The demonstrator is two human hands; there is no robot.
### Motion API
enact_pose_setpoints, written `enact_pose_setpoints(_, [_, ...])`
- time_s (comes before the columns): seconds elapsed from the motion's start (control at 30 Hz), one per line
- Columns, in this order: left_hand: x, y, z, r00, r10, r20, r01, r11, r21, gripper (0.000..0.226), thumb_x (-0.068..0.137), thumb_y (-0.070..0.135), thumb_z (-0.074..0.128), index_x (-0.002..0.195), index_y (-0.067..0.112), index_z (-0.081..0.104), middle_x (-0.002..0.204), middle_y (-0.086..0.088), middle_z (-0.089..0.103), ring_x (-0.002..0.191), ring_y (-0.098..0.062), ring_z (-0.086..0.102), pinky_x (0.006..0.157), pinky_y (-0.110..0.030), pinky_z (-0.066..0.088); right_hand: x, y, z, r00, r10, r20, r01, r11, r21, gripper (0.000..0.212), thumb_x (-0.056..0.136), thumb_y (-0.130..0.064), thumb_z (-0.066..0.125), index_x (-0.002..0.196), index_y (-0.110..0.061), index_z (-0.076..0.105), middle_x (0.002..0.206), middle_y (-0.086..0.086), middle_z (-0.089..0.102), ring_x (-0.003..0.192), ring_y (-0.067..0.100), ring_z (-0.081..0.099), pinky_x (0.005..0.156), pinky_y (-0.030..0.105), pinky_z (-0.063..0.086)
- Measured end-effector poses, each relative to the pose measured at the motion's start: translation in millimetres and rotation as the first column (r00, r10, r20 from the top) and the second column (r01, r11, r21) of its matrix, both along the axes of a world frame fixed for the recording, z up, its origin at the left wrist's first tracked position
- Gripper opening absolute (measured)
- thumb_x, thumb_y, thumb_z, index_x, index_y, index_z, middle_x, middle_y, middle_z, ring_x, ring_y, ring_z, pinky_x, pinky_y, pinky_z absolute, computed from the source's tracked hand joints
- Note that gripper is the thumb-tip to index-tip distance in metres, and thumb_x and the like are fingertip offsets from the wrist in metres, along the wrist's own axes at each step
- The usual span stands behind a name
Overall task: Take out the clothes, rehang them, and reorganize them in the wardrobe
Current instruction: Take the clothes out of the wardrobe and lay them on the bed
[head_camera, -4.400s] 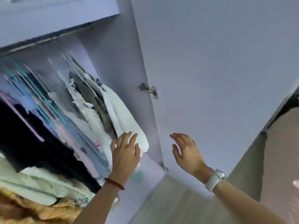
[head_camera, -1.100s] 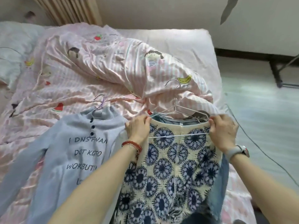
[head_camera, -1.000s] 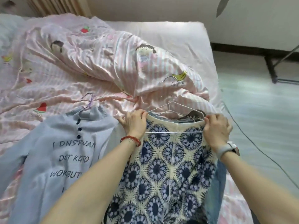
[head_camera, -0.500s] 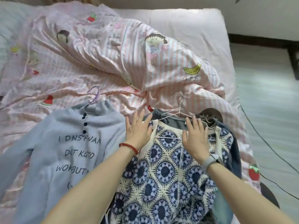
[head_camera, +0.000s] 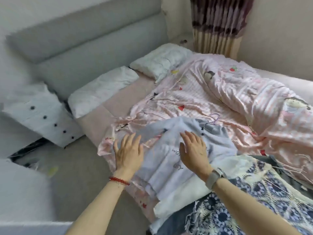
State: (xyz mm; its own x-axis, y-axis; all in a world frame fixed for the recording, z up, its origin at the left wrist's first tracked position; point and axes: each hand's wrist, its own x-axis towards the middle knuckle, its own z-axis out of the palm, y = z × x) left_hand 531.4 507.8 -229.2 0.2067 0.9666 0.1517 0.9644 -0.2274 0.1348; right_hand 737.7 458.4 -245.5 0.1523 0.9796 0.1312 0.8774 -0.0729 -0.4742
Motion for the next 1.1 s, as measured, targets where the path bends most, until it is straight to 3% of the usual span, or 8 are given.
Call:
enact_pose_setpoints(0.13, [-154.8, -63.6, 40.4, 0.956, 0.292, 0.041, -0.293, 0.955, 0.038, 0.038, 0.094, 0.025, 0.044, 0.132, 0.021, 0.049, 0.141, 0.001, 0.044, 0.136, -0.017, 0.030, 0.110, -0.043, 0.001, -153.7, 1.8, 41.2, 0.943, 0.331, -0.030, -0.328, 0.942, 0.074, 0.043, 0.094, -0.022, 0.041, 0.136, -0.012, 0.039, 0.143, 0.010, 0.039, 0.131, 0.027, 0.035, 0.107, 0.041, 0.028])
enact_pose_setpoints(0.2, [-227.3, -106.6, 58.5, 0.918, 0.396, 0.040, -0.398, 0.911, 0.110, 0.037, 0.094, 0.025, 0.045, 0.130, 0.019, 0.051, 0.139, 0.001, 0.047, 0.133, -0.017, 0.035, 0.110, -0.044, 0.008, -235.2, -13.5, 56.3, 0.863, 0.502, -0.055, -0.493, 0.861, 0.123, 0.041, 0.091, -0.016, 0.046, 0.131, -0.011, 0.045, 0.139, 0.009, 0.043, 0.126, 0.028, 0.041, 0.103, 0.040, 0.034])
enact_pose_setpoints(0.37, [-377.1, -233.4, 95.4, 0.795, 0.599, 0.099, -0.597, 0.742, 0.303, 0.029, 0.075, 0.004, 0.068, 0.103, 0.005, 0.067, 0.107, -0.010, 0.067, 0.102, -0.026, 0.063, 0.092, -0.051, 0.043, -425.9, -75.3, 83.8, 0.539, 0.840, -0.070, -0.816, 0.541, 0.204, 0.038, 0.089, -0.011, 0.046, 0.126, -0.008, 0.050, 0.132, 0.009, 0.048, 0.122, 0.028, 0.043, 0.098, 0.037, 0.037])
enact_pose_setpoints(0.47, [-442.8, -312.8, 111.1, 0.658, 0.744, 0.119, -0.726, 0.584, 0.363, 0.031, 0.068, 0.000, 0.073, 0.098, 0.006, 0.069, 0.100, -0.009, 0.069, 0.093, -0.026, 0.066, 0.083, -0.049, 0.049, -523.7, -119.2, 96.1, 0.332, 0.940, -0.073, -0.911, 0.340, 0.232, 0.039, 0.092, -0.015, 0.042, 0.131, -0.013, 0.045, 0.138, 0.004, 0.042, 0.127, 0.023, 0.037, 0.102, 0.036, 0.034])
enact_pose_setpoints(0.57, [-502.4, -389.2, 129.4, 0.485, 0.868, 0.107, -0.809, 0.399, 0.431, 0.026, 0.072, 0.004, 0.067, 0.097, 0.009, 0.069, 0.099, -0.006, 0.068, 0.091, -0.024, 0.066, 0.083, -0.045, 0.048, -615.0, -168.0, 113.1, 0.115, 0.989, -0.097, -0.959, 0.136, 0.248, 0.038, 0.092, -0.012, 0.043, 0.130, -0.010, 0.047, 0.135, 0.008, 0.045, 0.124, 0.026, 0.042, 0.103, 0.037, 0.035])
enact_pose_setpoints(0.8, [-593.8, -485.2, 159.6, 0.147, 0.988, 0.046, -0.880, 0.109, 0.463, 0.029, 0.075, 0.012, 0.054, 0.100, 0.009, 0.069, 0.104, -0.007, 0.067, 0.100, -0.026, 0.063, 0.087, -0.046, 0.044, -756.3, -243.4, 135.8, -0.166, 0.966, -0.198, -0.953, -0.105, 0.283, 0.031, 0.093, -0.015, 0.043, 0.122, -0.011, 0.054, 0.119, 0.008, 0.059, 0.113, 0.025, 0.052, 0.094, 0.030, 0.039])
enact_pose_setpoints(0.9, [-635.3, -500.5, 171.1, 0.055, 0.996, 0.071, -0.897, 0.018, 0.442, 0.037, 0.079, 0.016, 0.047, 0.110, 0.010, 0.066, 0.116, -0.009, 0.065, 0.109, -0.028, 0.059, 0.091, -0.048, 0.043, -828.5, -273.9, 154.7, -0.250, 0.918, -0.306, -0.946, -0.164, 0.281, 0.027, 0.094, -0.016, 0.043, 0.113, -0.008, 0.060, 0.114, 0.010, 0.063, 0.106, 0.028, 0.056, 0.086, 0.026, 0.037])
enact_pose_setpoints(1.1, [-702.3, -503.2, 168.0, -0.123, 0.992, 0.009, -0.949, -0.120, 0.292, 0.047, 0.098, 0.037, 0.026, 0.145, 0.032, 0.021, 0.154, 0.012, 0.016, 0.142, -0.013, 0.010, 0.112, -0.043, 0.005, -927.2, -313.6, 164.7, -0.359, 0.878, -0.317, -0.930, -0.308, 0.201, 0.038, 0.094, -0.034, 0.045, 0.125, -0.012, 0.051, 0.123, 0.006, 0.052, 0.113, 0.021, 0.051, 0.094, 0.025, 0.036])
